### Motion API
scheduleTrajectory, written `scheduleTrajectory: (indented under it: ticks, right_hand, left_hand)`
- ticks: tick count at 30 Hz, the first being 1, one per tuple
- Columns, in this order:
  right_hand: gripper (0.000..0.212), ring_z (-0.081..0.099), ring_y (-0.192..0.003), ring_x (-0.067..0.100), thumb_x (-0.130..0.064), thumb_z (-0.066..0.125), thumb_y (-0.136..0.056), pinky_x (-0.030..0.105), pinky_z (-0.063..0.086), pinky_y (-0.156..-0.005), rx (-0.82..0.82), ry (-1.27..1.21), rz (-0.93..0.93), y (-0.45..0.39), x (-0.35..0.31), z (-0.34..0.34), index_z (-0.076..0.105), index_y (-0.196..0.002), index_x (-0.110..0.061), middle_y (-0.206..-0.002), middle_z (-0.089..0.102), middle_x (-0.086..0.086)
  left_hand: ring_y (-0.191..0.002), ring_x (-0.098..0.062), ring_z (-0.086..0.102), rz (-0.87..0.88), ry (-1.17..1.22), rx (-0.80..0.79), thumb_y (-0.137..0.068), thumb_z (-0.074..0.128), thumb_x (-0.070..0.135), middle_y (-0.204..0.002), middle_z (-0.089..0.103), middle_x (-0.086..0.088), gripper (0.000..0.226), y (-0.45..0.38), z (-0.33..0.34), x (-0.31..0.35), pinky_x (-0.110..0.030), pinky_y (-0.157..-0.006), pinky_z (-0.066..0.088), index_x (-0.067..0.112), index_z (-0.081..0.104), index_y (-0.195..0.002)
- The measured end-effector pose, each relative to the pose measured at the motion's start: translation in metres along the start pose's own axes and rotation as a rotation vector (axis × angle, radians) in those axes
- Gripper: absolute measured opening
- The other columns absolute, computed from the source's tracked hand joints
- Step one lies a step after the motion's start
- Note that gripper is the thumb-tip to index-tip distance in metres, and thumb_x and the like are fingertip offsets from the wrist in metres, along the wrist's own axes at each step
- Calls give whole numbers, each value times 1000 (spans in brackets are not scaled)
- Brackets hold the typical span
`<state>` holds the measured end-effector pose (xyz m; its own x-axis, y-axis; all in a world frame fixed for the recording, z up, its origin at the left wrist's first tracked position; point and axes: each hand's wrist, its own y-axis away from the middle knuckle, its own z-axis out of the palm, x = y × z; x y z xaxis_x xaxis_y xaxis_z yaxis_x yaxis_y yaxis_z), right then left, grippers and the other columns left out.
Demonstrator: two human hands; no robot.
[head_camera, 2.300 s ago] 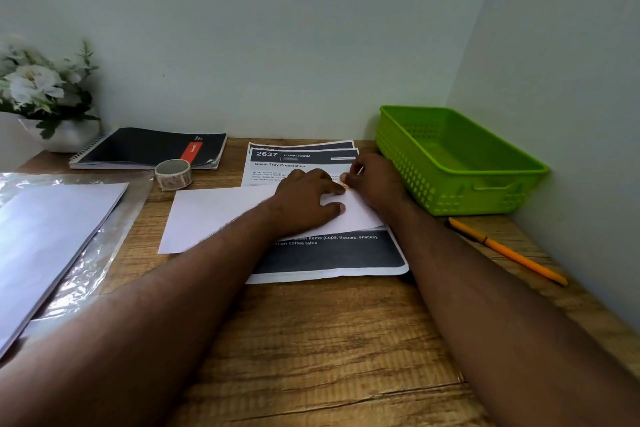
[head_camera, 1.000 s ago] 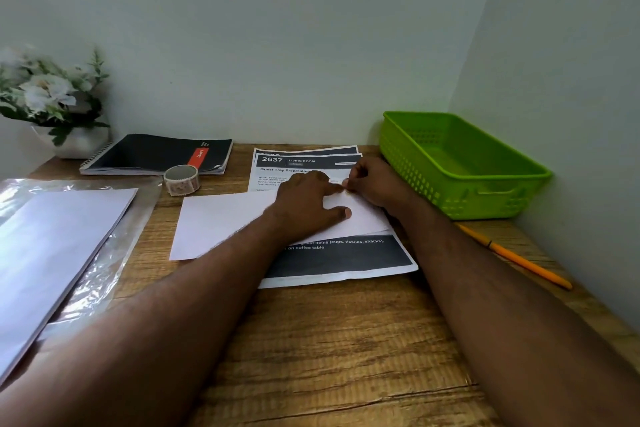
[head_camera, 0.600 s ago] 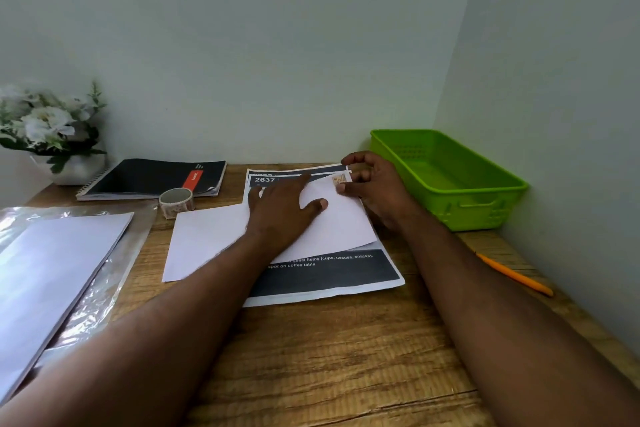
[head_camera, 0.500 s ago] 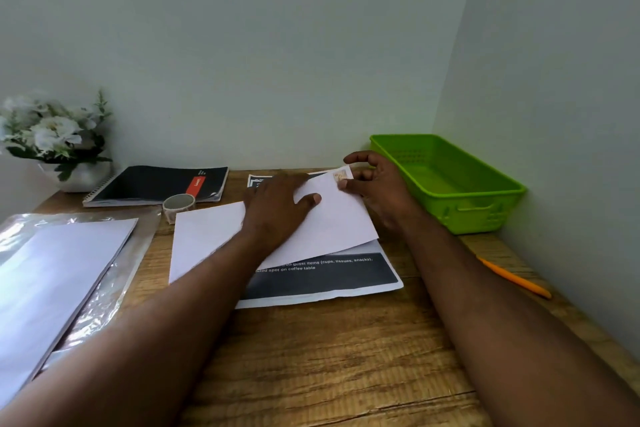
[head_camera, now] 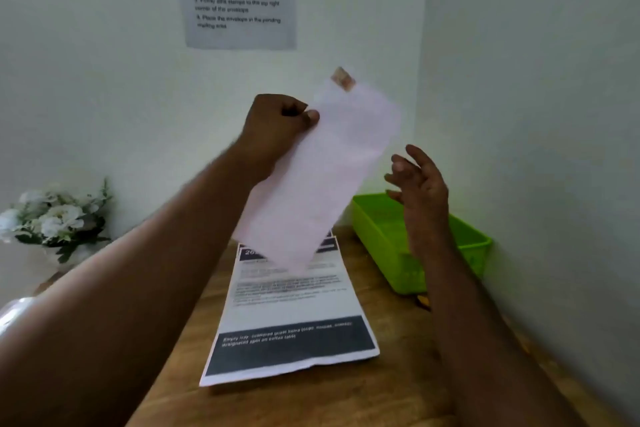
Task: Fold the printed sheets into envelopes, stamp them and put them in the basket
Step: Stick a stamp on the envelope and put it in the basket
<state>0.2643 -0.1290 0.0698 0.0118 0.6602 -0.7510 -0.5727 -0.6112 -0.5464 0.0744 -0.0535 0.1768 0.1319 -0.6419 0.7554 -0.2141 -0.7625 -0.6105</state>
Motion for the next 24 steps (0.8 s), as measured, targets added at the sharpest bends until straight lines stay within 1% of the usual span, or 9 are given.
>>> scheduleTrajectory:
  ticks: [3, 6, 8, 11, 15, 18, 20, 22, 24]
  right_hand:
    - [58, 64, -86, 11, -14, 69, -85, 22, 51, -70, -16, 39, 13, -5, 1, -3, 45, -134, -31, -120, 61, 0]
    - [62, 61, -80, 14, -10, 72, -81, 18, 50, -74, 98, 281, -58, -11, 4, -16, 47, -134, -31, -113, 62, 0]
    - [62, 60, -99, 15, -7, 69, -82, 19, 50, -85, 163, 460, -132, -13, 9, -26, 47, -137, -26, -120, 60, -1]
    - [61, 45, -129, 20, -4, 66, -84, 24, 34, -106, 194, 698, -218, -16, 20, -41, 46, -140, -17, -141, 47, 4]
    - [56, 39, -133, 27, -13, 61, -89, 37, 35, -106, 126, 1134, -128, -24, 31, -61, 43, -142, -22, -149, 37, 6]
    - [55, 42, -129, 27, -19, 58, -91, 38, 36, -104, 30, 1234, -9, -22, 36, -68, 41, -143, -23, -146, 41, 4]
    - [50, 46, -125, 27, -23, 55, -91, 37, 37, -100, 10, 1337, 34, -21, 37, -68, 44, -140, -24, -141, 46, 3]
    - [40, 50, -117, 29, -24, 54, -91, 36, 40, -91, 22, 1470, 56, -21, 35, -65, 52, -131, -24, -130, 53, 4]
    - [27, 53, -109, 30, -21, 53, -87, 34, 40, -83, 68, 1535, 78, -19, 33, -64, 59, -113, -21, -118, 59, 5]
  left_hand:
    - [-72, -17, 49, -66, 267, 107, -86, 69, 13, -78, 53, -9, 11, -23, 43, 6, -31, -65, 45, 4, 64, -81]
    - [-77, -16, 48, -153, 484, 214, -88, 67, 12, -81, 54, -5, 16, -31, 87, 4, -34, -74, 48, 14, 62, -74]
    - [-77, -16, 49, -216, 581, 261, -91, 64, 11, -79, 56, 0, 22, -31, 111, 2, -29, -75, 47, 20, 61, -71]
    - [-75, -16, 47, -300, 686, 288, -92, 62, 9, -82, 56, -2, 20, -35, 139, -11, -28, -73, 48, 18, 62, -75]
    - [-70, -17, 50, -436, 752, 277, -91, 59, 1, -75, 57, 0, 22, -41, 165, -37, -30, -71, 49, 15, 64, -75]
    - [-72, -22, 54, -584, 733, 214, -90, 54, -3, -79, 61, -6, 23, -39, 182, -64, -37, -72, 52, 9, 62, -72]
    - [-71, -23, 52, -700, 680, 164, -91, 48, -3, -90, 57, -10, 20, -36, 192, -81, -35, -72, 51, 8, 56, -75]
    - [-74, -24, 52, -801, 630, 157, -94, 40, 1, -92, 56, -9, 21, -30, 199, -88, -32, -80, 49, 7, 54, -80]
    - [-75, -25, 56, -883, 625, 194, -93, 38, -1, -92, 62, -10, 23, -23, 209, -90, -34, -80, 49, 4, 61, -92]
